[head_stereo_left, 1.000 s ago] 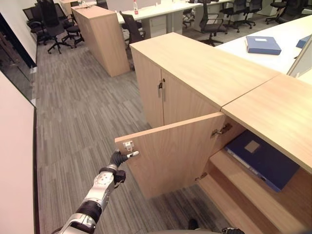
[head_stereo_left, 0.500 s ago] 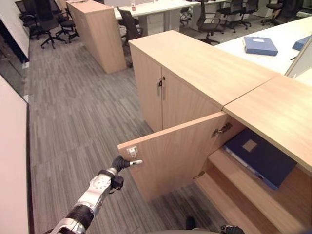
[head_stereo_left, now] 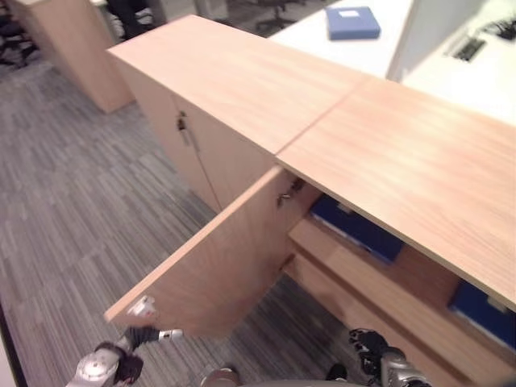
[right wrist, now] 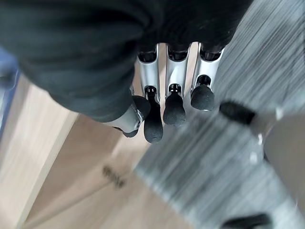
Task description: Put the empty folder in the office cabinet
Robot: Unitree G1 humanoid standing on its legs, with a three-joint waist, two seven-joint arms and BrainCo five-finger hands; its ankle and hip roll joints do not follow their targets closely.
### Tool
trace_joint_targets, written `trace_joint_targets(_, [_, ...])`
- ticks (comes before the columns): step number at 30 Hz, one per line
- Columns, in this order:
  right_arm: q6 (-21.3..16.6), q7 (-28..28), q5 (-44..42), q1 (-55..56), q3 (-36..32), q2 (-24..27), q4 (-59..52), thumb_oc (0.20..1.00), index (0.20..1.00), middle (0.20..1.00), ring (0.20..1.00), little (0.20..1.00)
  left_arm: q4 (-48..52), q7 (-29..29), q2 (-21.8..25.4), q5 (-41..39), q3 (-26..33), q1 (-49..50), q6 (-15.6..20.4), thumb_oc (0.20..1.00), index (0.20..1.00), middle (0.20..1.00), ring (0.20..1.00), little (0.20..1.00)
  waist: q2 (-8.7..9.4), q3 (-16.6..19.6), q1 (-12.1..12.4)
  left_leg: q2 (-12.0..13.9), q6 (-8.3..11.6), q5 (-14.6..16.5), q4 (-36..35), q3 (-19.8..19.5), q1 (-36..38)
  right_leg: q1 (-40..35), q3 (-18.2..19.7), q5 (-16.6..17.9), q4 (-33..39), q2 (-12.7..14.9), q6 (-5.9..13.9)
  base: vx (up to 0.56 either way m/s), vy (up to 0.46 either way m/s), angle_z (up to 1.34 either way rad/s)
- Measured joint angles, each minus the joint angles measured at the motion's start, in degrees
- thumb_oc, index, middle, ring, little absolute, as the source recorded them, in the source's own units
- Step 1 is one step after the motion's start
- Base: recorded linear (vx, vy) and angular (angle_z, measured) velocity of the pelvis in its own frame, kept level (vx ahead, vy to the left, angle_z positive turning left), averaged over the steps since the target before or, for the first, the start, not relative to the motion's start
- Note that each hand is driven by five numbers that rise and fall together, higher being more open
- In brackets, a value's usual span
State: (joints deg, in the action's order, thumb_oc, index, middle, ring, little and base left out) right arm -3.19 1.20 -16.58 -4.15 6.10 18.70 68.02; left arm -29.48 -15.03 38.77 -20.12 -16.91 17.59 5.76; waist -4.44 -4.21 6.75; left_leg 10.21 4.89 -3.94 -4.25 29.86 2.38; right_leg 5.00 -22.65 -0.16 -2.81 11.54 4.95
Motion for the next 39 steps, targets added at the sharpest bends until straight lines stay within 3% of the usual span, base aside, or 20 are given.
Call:
trace_joint_targets(6, [0.11, 0.7, 0.4, 3.17, 1.03, -0.28, -0.09, 0.2, 0.2, 0.2, 0.2, 0.2, -0.45, -0.11, -0.03, 0.89, -1.59, 1.33, -2.04, 1.0, 1.0, 1.0, 1.0, 1.0, -2.32, 0.52, -1.24, 0.72, 1.21, 0.84, 2.12, 3.27, 1.19, 1.58, -2.53, -2.72, -7.77, 3.21, 1.55, -0.08, -0.185, -0.22])
trace_joint_targets(12, [0.07, 0.59, 2.05, 2.89, 1.67, 2.66, 0.23, 0.2, 0.2, 0.2, 0.2, 0.2, -2.15, -0.05, -5.35, 1.42, -6.31, 3.46, -3.54, 1.0, 1.0, 1.0, 1.0, 1.0, -7.17, 0.17, -3.69, 3.01, 1.83, 0.18, 6.76, 1.72, 0.9, 1.57, 2.48, -0.14, -1.58, -0.78, 0.34, -0.06, -0.173, -0.47])
trace_joint_targets(15, [0.04, 0.21, 2.09, 0.05, 3.26, 2.34, 2.38, 0.2, 0.2, 0.2, 0.2, 0.2, -5.11, 1.57, -8.91, 1.31, -7.37, 4.24, -3.92, 1.0, 1.0, 1.0, 1.0, 1.0, -5.59, -0.68, -2.4, 0.58, 0.64, 0.32, 10.17, -19.98, -2.03, 0.06, 8.72, -1.13, 4.7, -1.65, 0.27, 0.03, -0.155, -1.35])
trace_joint_targets(16, [0.12, 0.06, 2.13, -1.04, 3.26, 3.41, 2.42, 0.2, 0.2, 0.2, 0.2, 0.2, -4.34, 1.54, -10.4, 1.3, -6.85, 4.79, -3.75, 1.0, 1.0, 1.0, 1.0, 1.0, -9.03, -0.68, -1.3, 2.81, -0.88, 2.69, 5.98, -23.06, -1.74, 3.92, 5.38, -2.07, -4.75, -4.3, -0.01, 0.09, -0.24, -1.58])
trace_joint_targets(17, [0.23, -0.3, 2.19, -3.72, 4.22, 2.26, 3.95, 0.2, 0.2, 0.2, 0.2, 0.2, 3.21, 1.82, -6.56, 0.88, -6.97, 8.43, -2.97, 1.0, 1.0, 1.0, 1.0, 1.0, -6.58, -0.68, 0.64, -2.52, -1.27, 14.77, 4.16, -36.59, -0.67, 13.16, 10.02, -9.6, -29.55, -5.03, -2.81, 0.11, -0.212, -1.98])
trace_joint_targets(18, [0.02, -0.64, 2.58, -7.08, 3.41, -0.08, 6.51, 0.2, 0.2, 0.2, 0.2, 0.2, 2.0, 2.64, -6.8, -0.29, -7.63, 5.17, -2.39, 1.0, 1.0, 1.0, 1.0, 1.0, -1.03, -2.77, 2.23, -10.71, -1.7, 14.96, 4.58, -49.14, -0.58, 15.61, 18.7, -12.73, -27.62, -4.64, -4.59, 0.05, -0.101, -1.97])
trace_joint_targets(19, [0.02, -0.97, 2.58, -8.0, 2.1, 0.05, 5.95, 0.2, 0.2, 0.2, 0.2, 0.2, 2.08, 2.03, -7.1, -0.16, -7.84, 3.03, -2.39, 1.0, 1.0, 1.0, 1.0, 1.0, -2.02, -2.89, 2.36, -12.05, -1.94, 14.58, 5.21, -50.5, -1.24, 13.87, 21.25, -9.08, -21.6, -6.84, -5.29, 0.06, -0.056, -1.48])
trace_joint_targets(22, [-0.32, -1.22, 2.58, -6.63, 2.53, -0.78, 3.78, 0.2, 0.2, 0.2, 0.2, 0.2, 2.45, 2.05, -6.18, 0.95, -8.91, 0.6, -4.14, 1.0, 1.0, 1.0, 1.0, 1.0, -2.41, -3.16, -0.53, -12.79, -2.96, 9.17, 3.51, -42.76, -0.4, 7.5, 23.2, -4.73, -5.2, -9.19, -1.93, 0.03, -0.026, -0.84])
trace_joint_targets(23, [-0.45, -1.22, 2.58, -5.97, 2.67, -0.48, 3.38, 0.2, 0.2, 0.2, 0.2, 0.2, 2.39, 2.59, -6.93, 0.9, -8.75, 0.8, -4.35, 1.0, 1.0, 1.0, 1.0, 1.0, -3.96, -3.21, -0.39, -10.78, -4.47, 9.9, 3.18, -41.29, -0.22, 6.45, 22.52, -4.72, -2.28, -10.78, 0.43, 0.03, -0.009, -0.96])
trace_joint_targets(24, [-0.29, -1.23, 2.54, -6.13, 2.6, 0.77, 3.4, 0.2, 0.2, 0.2, 0.2, 0.2, 3.73, 2.7, -7.64, 0.6, -8.23, 1.37, -4.15, 1.0, 1.0, 1.0, 1.0, 1.0, -7.92, -3.26, -0.07, -6.11, -8.4, 12.01, 2.87, -40.55, -0.1, 7.77, 21.12, -5.0, -6.92, -14.33, -2.26, 0.07, -0.017, -0.84])
trace_joint_targets(25, [-0.18, -1.68, 2.53, -5.61, 2.6, 0.48, 3.43, 0.2, 0.2, 0.2, 0.2, 0.2, 5.02, 2.73, -6.99, 0.29, -7.77, 0.48, -3.63, 1.0, 1.0, 1.0, 1.0, 1.0, -7.25, -4.94, -0.06, -5.22, -1.93, 7.7, 2.5, -38.98, 0.44, 9.43, 20.75, -7.13, -15.16, -13.18, -3.84, 0.11, -0.03, -0.74])
trace_joint_targets(26, [0.22, -1.66, 2.56, -2.98, 2.66, -1.71, 3.82, 0.2, 0.2, 0.2, 0.2, 0.2, 5.38, 3.28, -8.2, 0.15, -4.67, -0.58, -3.19, 1.0, 1.0, 1.0, 1.0, 1.0, -2.63, -5.73, -0.43, -8.25, -2.3, 7.71, 2.51, -36.73, 0.82, 10.41, 22.15, -7.92, -18.4, -9.23, -3.55, 0.11, -0.032, -0.37])
trace_joint_targets(29, [0.2, -1.65, 2.47, -0.98, 2.69, -1.23, 3.73, 0.2, 0.2, 0.2, 0.2, 0.2, 8.29, 2.99, -10.86, 0.08, -7.31, -2.03, -3.15, 1.0, 1.0, 1.0, 1.0, 1.0, -5.38, -4.18, -3.02, -5.55, -3.98, 7.87, 1.75, -35.69, 1.04, 7.67, 20.83, -6.14, -9.88, -11.26, -0.75, 0.04, -0.028, -0.26])
trace_joint_targets(30, [0.19, -1.66, 2.47, -1.07, 2.43, -0.64, 3.64, 0.2, 0.2, 0.2, 0.2, 0.2, 10.04, 2.99, -11.57, 0.02, -7.37, -2.5, -2.92, 1.0, 1.0, 1.0, 1.0, 1.0, -6.48, -3.5, -3.14, -4.19, -2.24, 6.26, 0.97, -34.18, 1.03, 8.82, 20.27, -6.07, -11.9, -11.77, -1.74, 0.04, -0.026, -0.46])
trace_joint_targets(31, [0.13, -1.72, 2.47, -0.38, 3.07, -1.44, 3.44, 0.2, 0.2, 0.2, 0.2, 0.2, 10.34, 2.74, -12.08, -0.37, -7.41, -7.29, -1.74, 1.0, 1.0, 1.0, 1.0, 1.0, -3.15, -4.81, -4.45, -5.81, -1.47, 5.97, 1.72, -33.16, 2.29, 8.89, 20.37, -4.98, -13.38, -10.25, -3.07, 0.02, -0.032, -0.26])
trace_joint_targets(34, [0.07, -1.77, 2.46, -0.23, 3.71, -1.48, 3.42, 0.2, 0.2, 0.2, 0.2, 0.2, 11.18, 2.23, -14.39, -1.19, -7.65, -11.18, 0.32, 1.0, 1.0, 1.0, 1.0, 1.0, -4.19, -2.61, -5.04, -4.8, -3.93, 7.49, 1.81, -33.36, 1.53, 7.85, 20.15, -3.95, -8.11, -11.46, 0.16, 0.04, -0.009, -0.43])
trace_joint_targets(35, [0.25, -1.82, 2.47, -0.71, 3.37, -1.78, 3.45, 0.2, 0.2, 0.2, 0.2, 0.2, 11.68, 3.39, -15.92, -1.55, -6.07, -12.48, 0.62, 1.0, 1.0, 1.0, 1.0, 1.0, -4.41, -2.34, -4.75, -3.32, -3.93, 7.43, 1.96, -31.92, 1.01, 9.92, 20.97, -7.07, -19.57, -12.14, -2.34, 0.0, 0.002, -0.47])
trace_joint_targets(36, [0.24, -1.72, 2.48, 0.09, 3.54, -3.01, 3.47, 0.2, 0.2, 0.2, 0.2, 0.2, 11.57, 3.87, -15.04, -1.67, -5.45, -13.31, 0.71, 1.0, 1.0, 1.0, 1.0, 1.0, -1.81, -1.45, -5.84, -5.1, -3.96, 6.99, 1.7, -32.13, 1.93, 8.24, 22.53, -9.08, -19.55, -9.69, -1.26, 0.04, 0.003, -0.31])
trace_joint_targets(37, [0.26, -1.59, 2.5, 0.3, 3.55, -3.21, 3.56, 0.2, 0.2, 0.2, 0.2, 0.2, 10.58, 4.11, -14.75, -1.85, -5.22, -13.52, 0.98, 1.0, 1.0, 1.0, 1.0, 1.0, -1.18, -0.88, -5.94, -5.53, -3.06, 6.17, 1.05, -32.24, 2.63, 7.02, 23.05, -9.02, -17.62, -9.49, -3.52, 0.08, -0.001, 0.13])
trace_joint_targets(39, [0.17, -1.74, 2.47, 1.19, 3.6, -2.56, 3.25, 0.2, 0.2, 0.2, 0.2, 0.2, 10.3, 4.4, -14.95, -1.85, -5.64, -13.17, 0.95, 1.0, 1.0, 1.0, 1.0, 1.0, -1.96, -0.51, -6.39, -4.52, -3.31, 4.3, 1.08, -32.78, 3.22, 3.44, 22.82, -7.63, -12.83, -9.68, -3.47, 0.05, -0.001, 0.04])
